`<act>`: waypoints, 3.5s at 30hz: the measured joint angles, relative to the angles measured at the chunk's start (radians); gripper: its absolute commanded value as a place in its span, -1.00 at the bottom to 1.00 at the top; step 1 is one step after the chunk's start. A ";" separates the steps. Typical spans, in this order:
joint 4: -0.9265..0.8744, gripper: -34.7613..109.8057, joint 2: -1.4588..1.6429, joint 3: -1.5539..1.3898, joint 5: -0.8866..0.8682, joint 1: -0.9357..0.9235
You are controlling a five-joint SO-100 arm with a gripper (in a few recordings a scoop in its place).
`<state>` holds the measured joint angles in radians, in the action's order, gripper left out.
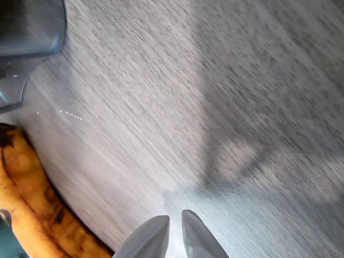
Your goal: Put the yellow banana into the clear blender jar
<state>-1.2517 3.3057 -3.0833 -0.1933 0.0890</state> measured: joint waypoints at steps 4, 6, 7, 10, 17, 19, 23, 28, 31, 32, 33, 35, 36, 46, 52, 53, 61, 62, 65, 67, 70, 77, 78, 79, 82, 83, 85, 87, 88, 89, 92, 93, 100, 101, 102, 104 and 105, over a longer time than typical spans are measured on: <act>0.000 -0.52 0.000 0.000 0.000 0.000; 0.000 -0.52 0.000 0.000 0.000 0.000; 0.000 -0.52 0.000 0.000 0.000 0.000; 0.000 -0.52 0.000 0.000 0.000 0.000; 0.000 -0.52 0.000 0.000 0.000 0.000; 0.000 -0.52 0.000 0.000 0.000 0.000; 0.000 -0.52 0.000 0.000 0.000 0.000; 0.000 -0.52 0.000 0.000 0.000 0.000; 0.000 -0.52 0.000 0.000 0.000 0.000; 0.000 -0.52 0.000 0.000 0.000 0.000; 0.000 -0.52 0.000 0.000 0.000 0.000; 0.000 -0.52 0.000 0.000 0.000 0.000; 0.000 -0.52 0.000 0.000 0.000 0.000; 0.000 -0.52 0.000 0.000 0.000 0.000; 0.000 -0.52 0.000 0.000 0.000 0.000; 0.000 -0.52 0.000 0.000 0.000 0.000; 0.000 -0.52 0.000 0.000 0.000 0.000; 0.000 -0.52 0.000 0.000 0.000 0.000; 0.000 -0.52 0.000 0.000 0.000 0.000; 0.000 -0.52 0.000 0.000 0.000 0.000; 0.000 -0.52 0.000 0.000 0.000 0.000; 0.000 -0.52 0.000 0.000 0.000 0.000; 0.000 -0.52 0.000 0.000 0.000 0.000; 0.000 -0.52 0.000 0.000 0.000 0.000; 0.000 -0.52 0.000 0.000 0.000 0.012; 0.000 -0.52 0.000 0.000 0.000 0.021; 0.000 -0.52 0.000 0.000 0.000 0.023; 0.000 -0.52 0.000 0.000 0.000 0.023; 0.000 -0.52 0.000 0.000 0.000 0.023; 0.000 -0.52 0.000 0.000 0.000 0.023; 0.000 -0.52 0.000 0.000 0.000 0.026; 0.000 -0.52 0.000 0.000 0.000 0.029; 0.000 -0.52 0.000 0.000 0.000 0.044; 0.000 -0.52 0.000 0.000 0.000 0.054; 0.000 -0.52 0.000 0.000 0.000 0.061; 0.000 -0.52 0.000 0.000 -0.002 0.061; 0.003 -0.52 0.000 0.000 -0.020 0.067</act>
<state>-1.2487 3.3057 -3.0833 -0.2132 0.1565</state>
